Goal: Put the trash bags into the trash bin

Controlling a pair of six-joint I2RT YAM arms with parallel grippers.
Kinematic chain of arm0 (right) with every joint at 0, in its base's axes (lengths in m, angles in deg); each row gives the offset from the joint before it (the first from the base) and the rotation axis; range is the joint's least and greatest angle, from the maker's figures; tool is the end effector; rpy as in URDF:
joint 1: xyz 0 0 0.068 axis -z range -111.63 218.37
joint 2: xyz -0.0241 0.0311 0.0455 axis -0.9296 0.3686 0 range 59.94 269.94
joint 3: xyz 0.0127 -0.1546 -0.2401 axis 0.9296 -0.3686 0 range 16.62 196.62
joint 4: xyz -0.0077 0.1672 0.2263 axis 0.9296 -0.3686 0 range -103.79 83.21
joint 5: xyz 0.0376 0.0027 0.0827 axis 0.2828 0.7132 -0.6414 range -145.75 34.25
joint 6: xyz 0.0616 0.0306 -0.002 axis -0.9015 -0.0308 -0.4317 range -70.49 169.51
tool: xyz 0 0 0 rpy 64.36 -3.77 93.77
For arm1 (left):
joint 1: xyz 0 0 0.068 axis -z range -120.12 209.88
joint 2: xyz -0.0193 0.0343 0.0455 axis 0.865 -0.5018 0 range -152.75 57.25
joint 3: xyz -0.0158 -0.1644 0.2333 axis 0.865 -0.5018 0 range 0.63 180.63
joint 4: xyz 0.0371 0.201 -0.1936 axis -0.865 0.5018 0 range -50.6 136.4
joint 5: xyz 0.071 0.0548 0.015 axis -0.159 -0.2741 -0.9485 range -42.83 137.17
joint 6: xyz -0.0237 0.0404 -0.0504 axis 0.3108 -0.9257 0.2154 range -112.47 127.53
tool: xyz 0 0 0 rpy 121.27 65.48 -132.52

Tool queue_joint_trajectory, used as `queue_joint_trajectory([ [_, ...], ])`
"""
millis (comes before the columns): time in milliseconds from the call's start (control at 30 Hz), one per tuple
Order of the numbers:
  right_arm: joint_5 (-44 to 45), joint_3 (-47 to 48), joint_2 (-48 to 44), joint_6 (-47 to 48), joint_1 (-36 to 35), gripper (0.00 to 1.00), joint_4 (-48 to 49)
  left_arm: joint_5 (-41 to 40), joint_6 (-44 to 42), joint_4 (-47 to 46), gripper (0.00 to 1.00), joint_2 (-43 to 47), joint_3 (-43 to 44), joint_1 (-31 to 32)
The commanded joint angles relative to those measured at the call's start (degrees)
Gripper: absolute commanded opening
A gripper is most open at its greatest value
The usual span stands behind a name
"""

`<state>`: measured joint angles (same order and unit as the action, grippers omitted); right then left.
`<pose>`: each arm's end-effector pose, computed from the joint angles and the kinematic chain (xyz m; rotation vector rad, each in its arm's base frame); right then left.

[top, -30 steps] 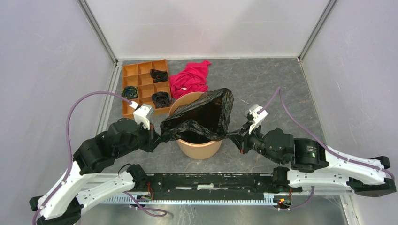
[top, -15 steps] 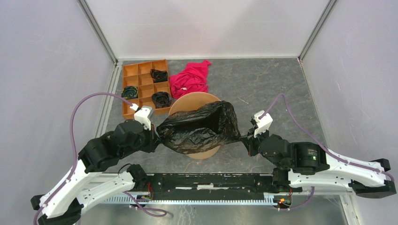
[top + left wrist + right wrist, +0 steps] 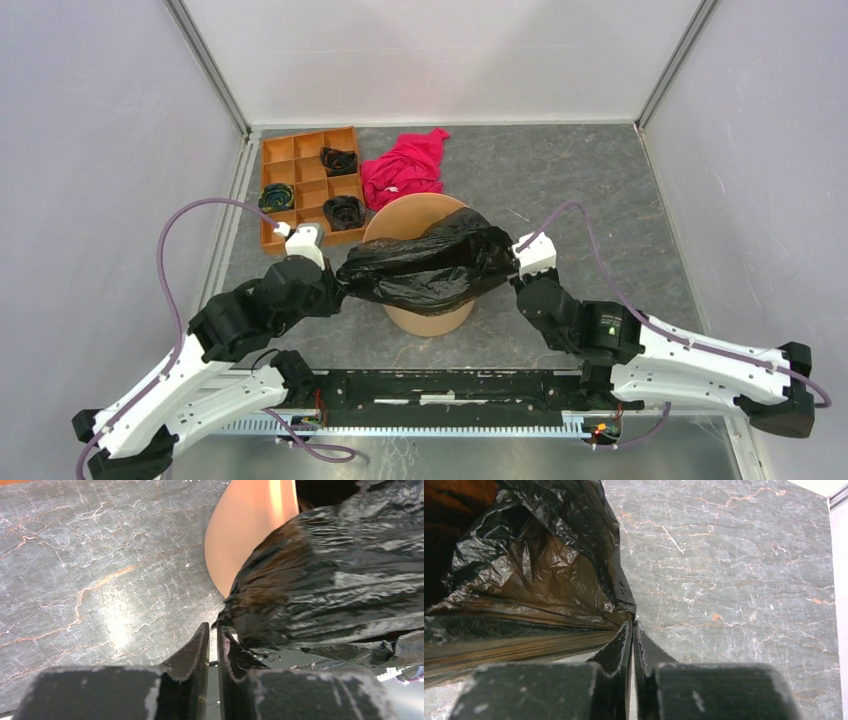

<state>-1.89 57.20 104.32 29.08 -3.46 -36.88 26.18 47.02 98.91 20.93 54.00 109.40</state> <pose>0.0989 0.1570 0.2902 -0.3492 1.8742 0.0590 0.0971 -0.0832 0.3283 0.0140 2.2844 -0.4022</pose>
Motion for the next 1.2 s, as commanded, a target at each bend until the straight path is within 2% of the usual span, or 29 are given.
queue_joint_trajectory([
  [0,-5.9,1.1,-1.8,5.3,3.9,0.14,5.1,-3.0,2.3,-2.1,0.20,0.4,-0.1,-0.1],
  [33,-8.1,2.3,-2.1,5.3,3.8,0.27,3.3,-1.4,1.7,-1.7,0.24,0.4,0.4,-0.1],
  [100,-12.3,5.2,-3.1,4.3,3.8,0.42,-1.9,0.1,0.4,0.4,0.35,0.9,2.2,-0.1],
  [233,-19.7,9.2,-7.1,5.5,3.8,0.65,-8.1,4.1,-3.2,5.0,0.63,4.1,7.4,-0.1],
  [300,-21.8,11.5,-8.1,6.9,3.8,0.70,-8.8,6.9,-5.4,5.3,0.76,5.5,9.7,-0.1],
  [400,-23.4,13.0,-8.9,11.6,3.9,0.79,-5.0,10.0,-8.5,4.3,0.90,6.7,14.4,-0.1],
  [500,-22.1,14.2,-7.2,16.0,3.8,0.85,-0.1,7.9,-11.6,2.1,0.98,5.4,17.4,-0.1],
  [600,-20.5,15.9,-4.0,19.8,4.6,0.93,4.9,6.1,-14.3,-2.9,1.00,1.0,19.4,0.0],
  [633,-26.2,20.6,1.4,22.3,8.9,0.93,4.9,8.5,-17.4,-6.9,1.00,-6.0,22.4,0.0],
  [833,-41.8,23.3,6.3,24.2,21.1,0.92,7.0,20.2,-26.2,-14.7,1.00,-18.8,26.8,-0.1],
  [1033,-64.6,20.3,8.0,23.1,35.8,0.89,12.1,29.3,-30.8,-17.5,1.00,-26.5,29.0,-1.8],
  [1167,-78.8,18.2,8.7,21.1,42.7,0.78,17.5,36.6,-30.6,-19.7,0.94,-28.8,28.5,-4.2],
])
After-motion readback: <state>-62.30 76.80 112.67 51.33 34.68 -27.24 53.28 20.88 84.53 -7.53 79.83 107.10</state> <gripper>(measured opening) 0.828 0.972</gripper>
